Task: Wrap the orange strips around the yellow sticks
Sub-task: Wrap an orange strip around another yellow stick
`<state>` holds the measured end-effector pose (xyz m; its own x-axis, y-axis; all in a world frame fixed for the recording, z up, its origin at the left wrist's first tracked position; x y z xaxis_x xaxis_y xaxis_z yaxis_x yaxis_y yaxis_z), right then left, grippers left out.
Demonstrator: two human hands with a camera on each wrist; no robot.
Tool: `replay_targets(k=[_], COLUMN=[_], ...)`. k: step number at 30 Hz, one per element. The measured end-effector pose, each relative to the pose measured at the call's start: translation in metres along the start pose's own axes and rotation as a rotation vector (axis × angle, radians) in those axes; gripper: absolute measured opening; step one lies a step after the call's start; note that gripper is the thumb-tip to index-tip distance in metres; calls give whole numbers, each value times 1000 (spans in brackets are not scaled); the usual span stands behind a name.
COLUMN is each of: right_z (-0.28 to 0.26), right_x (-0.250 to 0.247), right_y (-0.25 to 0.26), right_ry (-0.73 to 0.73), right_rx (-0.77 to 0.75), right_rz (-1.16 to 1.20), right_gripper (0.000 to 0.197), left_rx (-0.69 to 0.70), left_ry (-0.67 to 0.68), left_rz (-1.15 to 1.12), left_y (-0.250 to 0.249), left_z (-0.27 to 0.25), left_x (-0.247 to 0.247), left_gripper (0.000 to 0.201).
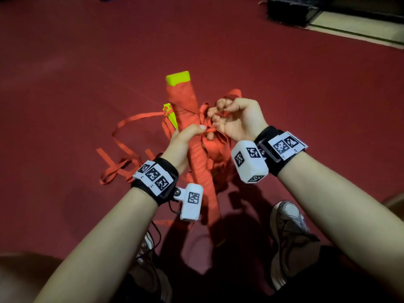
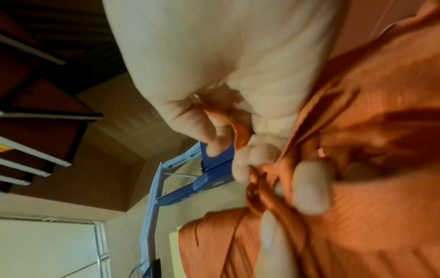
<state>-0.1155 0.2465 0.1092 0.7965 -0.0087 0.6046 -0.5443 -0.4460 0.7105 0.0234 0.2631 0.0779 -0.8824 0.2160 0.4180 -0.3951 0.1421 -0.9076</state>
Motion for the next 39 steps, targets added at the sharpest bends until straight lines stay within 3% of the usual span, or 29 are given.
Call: replay_targets(k=[3,6,8,11,12,14,16,19,22,25,27,28,30,33,35,39], right_z=[2,4,0,-6,-7,-11,-13,-10,-10,-8,-10,-10,-10,4,10,13], right_x=[-10,-5,1,-7,-14,-17,-1,22,21,12,8,4,-7,-40,-52,-60], right_y=[-5,-3,10,36,42,40,26,9,12,17,13,10,5,-12,-26,-48], right_ry=[-38,-82,-171,-413,-476,-473,-284,-35,-29,-36,-40,-56,-98,-223,-305,-291], right_rx=[0,-27,-66,-102,-93,-93,-109,-86,-120,-142,-92,-66,-74,-4,10,129], right_rz=[6,-143,-440,-1170,-1305,-1218,-835,-382,-158,0,-13,-55,-71,-8,-104,-293], right_gripper=[19,16,18,15,19,19,3,18,17,30,45,44,19,28,31,36], left_rx=[-12,-8,21,52,64,91,82,23,-48,-110,-116,-111,-84,-69,-57,-86], left_ry=[-54,-106,-100,-79,-75,-57,-34,32,93,141,195,196,158,153,185,235], left_rz=[-40,-8,24,55,73,121,145,152,103,18,-96,-130,-177,-275,-324,-313], left_y=[-4,-8,-11,-14,-15,-15,-11,-5,-2,0,-2,-3,-7,-19,-28,-34], left_z=[6,12,13,15,16,16,15,12,10,9,7,8,12,16,16,21], left_x=[-4,-10,-11,-13,-14,-12,-9,-6,-4,0,6,7,5,3,5,0], left_gripper=[16,48,51,42,40,31,20,25,33,43,38,39,38,13,32,57])
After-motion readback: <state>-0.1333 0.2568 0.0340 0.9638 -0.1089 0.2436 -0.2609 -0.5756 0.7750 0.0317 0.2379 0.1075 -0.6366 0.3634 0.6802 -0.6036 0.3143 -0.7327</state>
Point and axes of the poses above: each hand's wrist, its own z-axis towards the middle knuckle, its own x-axis out of the palm, y = z × x, the point moved 4 cm from there along z, towards the middle knuckle, and after that the axes turned 10 degrees about x, right-handed, at the moved point
